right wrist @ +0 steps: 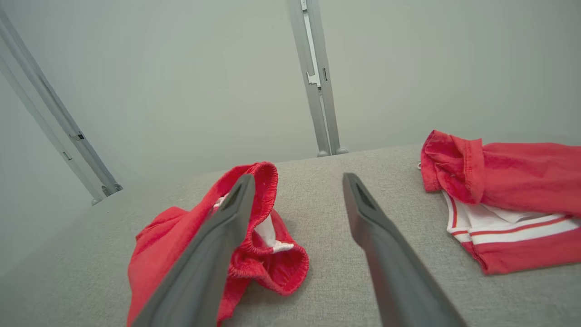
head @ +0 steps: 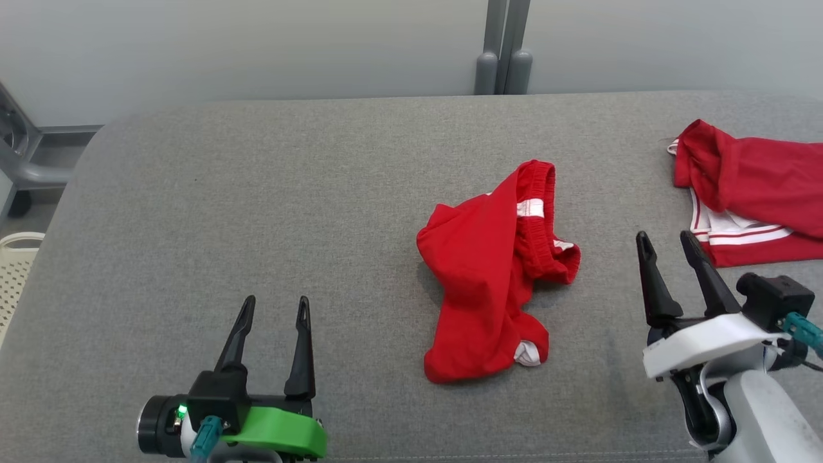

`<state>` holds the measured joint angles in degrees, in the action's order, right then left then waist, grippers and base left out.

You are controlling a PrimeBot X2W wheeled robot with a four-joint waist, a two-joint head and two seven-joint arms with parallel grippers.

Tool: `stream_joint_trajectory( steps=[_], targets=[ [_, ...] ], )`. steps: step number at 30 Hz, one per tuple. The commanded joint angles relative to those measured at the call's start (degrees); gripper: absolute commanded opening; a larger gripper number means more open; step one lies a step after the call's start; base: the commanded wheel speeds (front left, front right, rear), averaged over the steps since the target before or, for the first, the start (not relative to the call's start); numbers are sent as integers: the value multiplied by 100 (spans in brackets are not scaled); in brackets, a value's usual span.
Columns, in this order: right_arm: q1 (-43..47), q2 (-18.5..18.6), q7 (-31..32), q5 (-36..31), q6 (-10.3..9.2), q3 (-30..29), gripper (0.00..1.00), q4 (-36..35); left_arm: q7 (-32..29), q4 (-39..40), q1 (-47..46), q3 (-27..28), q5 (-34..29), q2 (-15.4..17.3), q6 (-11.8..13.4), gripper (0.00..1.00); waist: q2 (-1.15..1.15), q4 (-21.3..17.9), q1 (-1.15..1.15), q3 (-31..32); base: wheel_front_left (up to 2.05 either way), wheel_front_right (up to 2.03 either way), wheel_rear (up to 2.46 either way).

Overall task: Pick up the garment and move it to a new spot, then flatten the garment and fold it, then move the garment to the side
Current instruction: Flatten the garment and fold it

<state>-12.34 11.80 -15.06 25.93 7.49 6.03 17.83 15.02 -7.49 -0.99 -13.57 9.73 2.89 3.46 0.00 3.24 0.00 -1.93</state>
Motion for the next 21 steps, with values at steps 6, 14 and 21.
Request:
stream_joint_trajectory(
  steps=[6, 14, 21],
  targets=[
    [585, -204, -23, -342, 0, -322, 100, -464, 13, 43, 164, 241, -111, 2, -43, 100, 0, -226, 0, 114, 0, 0, 0],
    [969, -434, -23, -691, 0, -567, 100, -838, 13, 76, 222, 548, -188, 2, -105, 100, 0, -408, 0, 126, 0, 0, 0],
    [920, -473, -23, -722, 0, -564, 100, -864, 13, 46, 165, 465, -192, 2, -248, 100, 0, -468, 0, 94, 0, 0, 0]
  ],
)
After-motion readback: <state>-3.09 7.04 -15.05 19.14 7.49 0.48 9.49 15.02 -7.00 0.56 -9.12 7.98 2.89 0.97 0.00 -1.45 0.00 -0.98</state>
